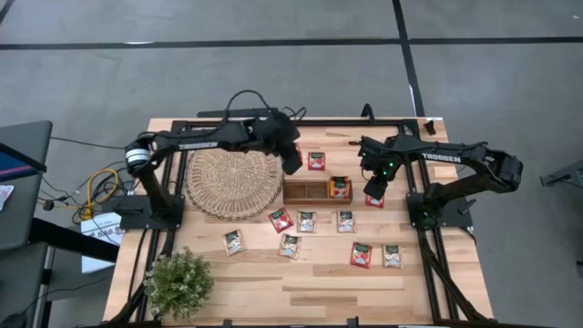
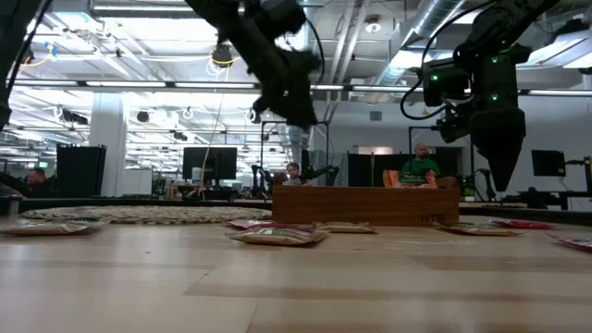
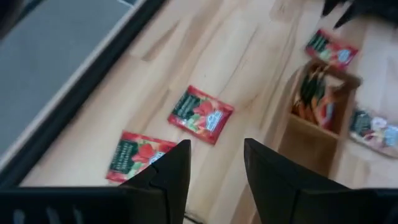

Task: Pick & Place Tea
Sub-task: Put the red tea bag into the middle section of the wooden organizer

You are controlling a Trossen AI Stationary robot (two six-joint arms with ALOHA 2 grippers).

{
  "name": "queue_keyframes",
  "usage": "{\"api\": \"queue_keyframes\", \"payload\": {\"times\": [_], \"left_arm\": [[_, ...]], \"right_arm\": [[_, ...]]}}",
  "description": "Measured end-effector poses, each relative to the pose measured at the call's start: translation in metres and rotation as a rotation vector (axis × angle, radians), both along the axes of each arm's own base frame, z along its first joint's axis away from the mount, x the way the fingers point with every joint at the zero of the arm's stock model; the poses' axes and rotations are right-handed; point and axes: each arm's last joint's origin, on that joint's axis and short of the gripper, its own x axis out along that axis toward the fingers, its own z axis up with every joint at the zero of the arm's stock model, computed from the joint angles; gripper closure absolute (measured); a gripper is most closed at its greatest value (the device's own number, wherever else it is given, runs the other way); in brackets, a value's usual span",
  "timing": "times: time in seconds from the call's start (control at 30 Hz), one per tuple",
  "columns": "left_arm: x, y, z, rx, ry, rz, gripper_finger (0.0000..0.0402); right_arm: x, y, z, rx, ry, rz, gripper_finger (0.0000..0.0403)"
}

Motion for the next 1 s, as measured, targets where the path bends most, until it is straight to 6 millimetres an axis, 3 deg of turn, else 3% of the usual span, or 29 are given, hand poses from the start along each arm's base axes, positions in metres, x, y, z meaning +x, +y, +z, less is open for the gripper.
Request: {"api": "queue_keyframes", "payload": {"times": [0.13,0.27,0.43,0.7,0.83,1.0], "left_arm": [[-0.014,-0.005,0.023,0.033,-0.068,0.001,0.0259],[-0.037,-0.016,0.028,0.042,-0.152,0.012,0.0259],[-0.075,-0.029,0.009,0.012,-0.221,0.062,0.0259],[-0.125,-0.049,-0.001,0.006,-0.294,0.080,0.0259],[-0.139,-0.053,-0.008,0.008,-0.327,0.119,0.0259],[-0.144,-0.055,-0.012,-0.003,-0.339,0.130,0.0259]], "right_arm": [[0.000,0.000,0.000,0.000,-0.001,0.001,0.0289],[0.000,0.000,0.000,0.000,-0.001,0.000,0.0289],[0.000,0.000,0.000,0.000,-0.001,0.000,0.0289],[0.001,0.000,-0.002,0.009,0.009,0.002,0.0289],[0.008,0.001,-0.015,0.054,0.069,0.025,0.0289],[0.016,0.002,-0.037,0.109,0.167,0.052,0.0289]]}}
